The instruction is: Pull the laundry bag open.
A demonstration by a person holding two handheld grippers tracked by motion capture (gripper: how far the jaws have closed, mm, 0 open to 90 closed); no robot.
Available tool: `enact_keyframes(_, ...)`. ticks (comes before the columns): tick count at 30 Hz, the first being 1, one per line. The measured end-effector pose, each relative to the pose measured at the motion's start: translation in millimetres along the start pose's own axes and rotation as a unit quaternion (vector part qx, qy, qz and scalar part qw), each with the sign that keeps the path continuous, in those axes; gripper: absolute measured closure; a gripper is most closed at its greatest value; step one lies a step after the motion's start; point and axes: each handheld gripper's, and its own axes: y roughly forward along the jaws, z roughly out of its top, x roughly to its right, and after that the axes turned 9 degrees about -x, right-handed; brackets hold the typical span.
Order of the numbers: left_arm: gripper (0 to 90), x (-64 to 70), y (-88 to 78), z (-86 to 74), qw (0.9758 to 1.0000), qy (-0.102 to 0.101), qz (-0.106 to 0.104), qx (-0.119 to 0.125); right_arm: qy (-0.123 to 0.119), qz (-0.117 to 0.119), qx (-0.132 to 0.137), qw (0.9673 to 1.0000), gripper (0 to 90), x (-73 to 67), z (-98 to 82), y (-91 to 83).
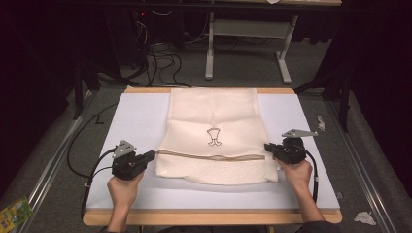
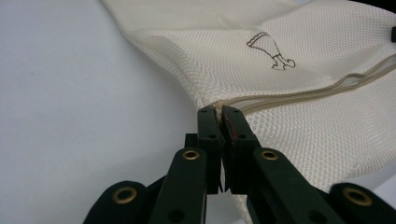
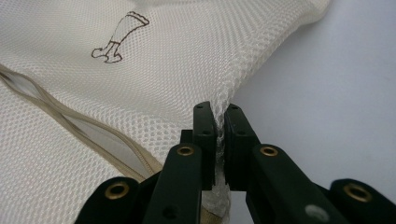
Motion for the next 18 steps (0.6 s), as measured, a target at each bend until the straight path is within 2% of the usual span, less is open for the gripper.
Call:
enact_keyframes(7, 86.8, 0.2, -1.7, -0.5, 1.0000, -0.006, -0.006, 0.001, 0.009, -0.002, -0.013, 0.9999, 85.3, 1.9, -8.9, 6.7)
enact_keyframes(11, 86.6, -0.5, 0.7, -0.7, 0.9999, -0.011, -0.002, -0.007, 0.008, -0.003, -0.020, 0.9998, 84.2, 1.9, -11.9, 10.6)
enact_keyframes(18, 86.1, -0.2, 10.2, -0.3, 0.9996, -0.008, 0.010, -0.024, 0.004, -0.015, -0.033, 0.9994, 81.5, 2.0, -16.6, 19.3)
